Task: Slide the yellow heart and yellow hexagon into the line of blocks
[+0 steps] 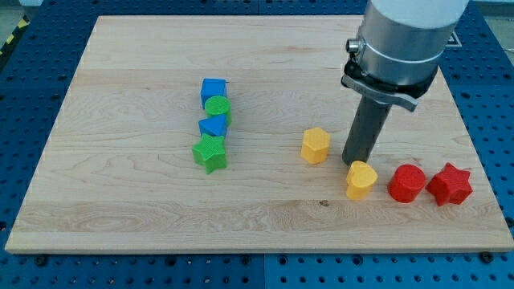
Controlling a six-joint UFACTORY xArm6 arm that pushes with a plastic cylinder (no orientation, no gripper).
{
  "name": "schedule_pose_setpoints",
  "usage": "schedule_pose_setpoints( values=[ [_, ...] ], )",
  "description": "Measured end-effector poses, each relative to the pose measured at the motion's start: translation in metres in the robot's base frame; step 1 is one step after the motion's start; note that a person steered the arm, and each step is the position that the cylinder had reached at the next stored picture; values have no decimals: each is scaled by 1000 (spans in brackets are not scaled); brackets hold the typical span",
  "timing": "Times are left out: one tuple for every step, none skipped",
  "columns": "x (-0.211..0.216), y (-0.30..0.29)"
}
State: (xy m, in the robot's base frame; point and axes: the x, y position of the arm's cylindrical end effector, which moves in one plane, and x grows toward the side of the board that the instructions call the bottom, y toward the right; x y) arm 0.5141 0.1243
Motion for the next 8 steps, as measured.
schedule_pose_setpoints(
  values=[
    [-18,0],
    [-49,0],
    [-51,-26],
    [-51,-61],
    [-49,-66],
    [-38,-78],
    [-23,-82],
    [-9,-82]
  ],
)
